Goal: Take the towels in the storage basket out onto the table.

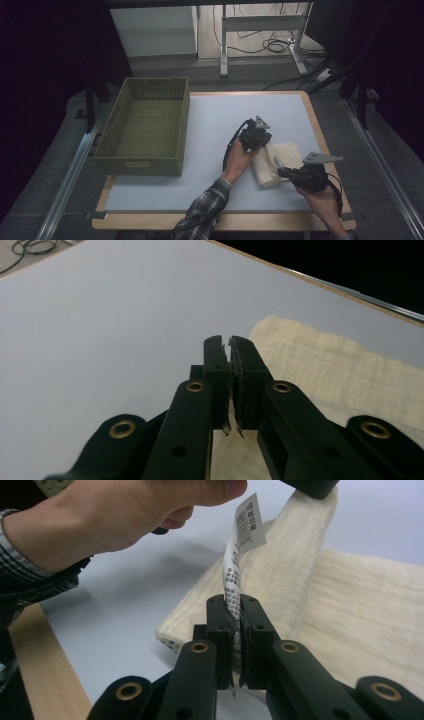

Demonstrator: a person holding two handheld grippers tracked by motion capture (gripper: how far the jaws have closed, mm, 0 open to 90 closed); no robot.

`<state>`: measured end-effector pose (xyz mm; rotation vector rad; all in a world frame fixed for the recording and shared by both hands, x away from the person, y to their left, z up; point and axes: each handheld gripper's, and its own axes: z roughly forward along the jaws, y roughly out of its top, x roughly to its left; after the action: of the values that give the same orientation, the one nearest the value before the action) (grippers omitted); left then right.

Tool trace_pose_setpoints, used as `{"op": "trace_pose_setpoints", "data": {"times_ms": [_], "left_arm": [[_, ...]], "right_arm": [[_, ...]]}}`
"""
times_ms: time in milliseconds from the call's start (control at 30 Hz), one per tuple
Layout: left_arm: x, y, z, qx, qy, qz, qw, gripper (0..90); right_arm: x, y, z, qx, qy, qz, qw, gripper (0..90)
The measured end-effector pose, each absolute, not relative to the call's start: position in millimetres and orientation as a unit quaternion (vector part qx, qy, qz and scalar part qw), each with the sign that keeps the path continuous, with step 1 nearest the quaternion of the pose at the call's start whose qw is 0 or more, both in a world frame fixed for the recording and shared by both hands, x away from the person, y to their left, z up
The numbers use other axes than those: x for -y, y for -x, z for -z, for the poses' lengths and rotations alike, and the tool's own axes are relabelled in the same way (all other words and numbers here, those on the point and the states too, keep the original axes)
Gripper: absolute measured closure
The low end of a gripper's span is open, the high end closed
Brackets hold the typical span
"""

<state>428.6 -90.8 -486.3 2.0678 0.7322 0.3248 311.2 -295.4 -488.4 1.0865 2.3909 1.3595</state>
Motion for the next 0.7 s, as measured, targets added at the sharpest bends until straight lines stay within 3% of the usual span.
{"op": "trace_pose_setpoints", "data": {"times_ms": [700], "left_arm": [[155, -450, 497, -0.277, -0.856, -0.12, 0.42, 83.6]], "right_arm": [[346, -316, 501, -0.78, -0.427, -0.443, 0.114, 83.4]]}}
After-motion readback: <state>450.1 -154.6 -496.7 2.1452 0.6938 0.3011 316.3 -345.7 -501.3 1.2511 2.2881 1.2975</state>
